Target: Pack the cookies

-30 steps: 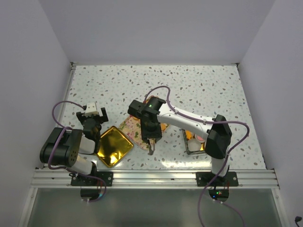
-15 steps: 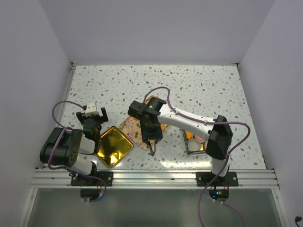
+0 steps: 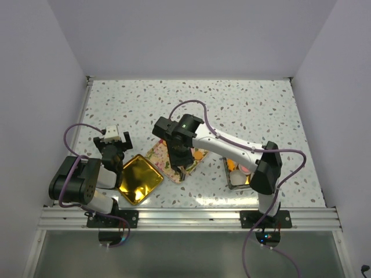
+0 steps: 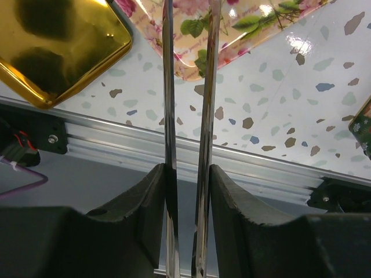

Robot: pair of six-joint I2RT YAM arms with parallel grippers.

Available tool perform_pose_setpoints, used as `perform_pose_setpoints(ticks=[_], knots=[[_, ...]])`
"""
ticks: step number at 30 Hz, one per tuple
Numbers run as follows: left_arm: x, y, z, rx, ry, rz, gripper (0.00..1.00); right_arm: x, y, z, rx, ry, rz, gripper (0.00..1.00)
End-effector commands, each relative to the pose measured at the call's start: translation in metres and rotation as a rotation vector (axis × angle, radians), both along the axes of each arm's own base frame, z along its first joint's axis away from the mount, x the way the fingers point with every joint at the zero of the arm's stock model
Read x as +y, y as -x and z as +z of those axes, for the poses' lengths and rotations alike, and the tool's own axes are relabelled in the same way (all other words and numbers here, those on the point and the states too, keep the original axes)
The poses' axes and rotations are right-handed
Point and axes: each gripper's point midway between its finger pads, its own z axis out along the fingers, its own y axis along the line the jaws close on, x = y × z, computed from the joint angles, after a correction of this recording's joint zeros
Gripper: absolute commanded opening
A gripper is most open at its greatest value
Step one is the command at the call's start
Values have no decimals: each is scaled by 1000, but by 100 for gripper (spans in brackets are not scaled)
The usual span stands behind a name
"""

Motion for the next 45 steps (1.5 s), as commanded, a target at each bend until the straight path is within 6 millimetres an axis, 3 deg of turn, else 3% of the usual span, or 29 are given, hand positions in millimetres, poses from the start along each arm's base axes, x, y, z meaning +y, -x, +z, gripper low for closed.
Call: perform_pose_setpoints(ticks=[1,7,16,24,30,35,45], knots=[[3,-11,37,-143,-2,20,100,-29,16,2,57,123,26,26],[3,-11,37,-145,0,21,100,-33,13,14,26,114,10,18],[3,-11,37,-145,0,21,100,-67,3,50,-81,113,-66,14],[3,-11,37,-144,-2,20,100,-120,6,75,-143,62,-170,12],[3,-11,37,-143,-2,21,100,-169,10,75,-161,68,-252,12],[3,-11,36,-142,-1,21,100,-203,27,76,-180,35,-297,11],[3,-10,36,-141,-2,21,100,-245,60,81,-271,-108,-388,11]])
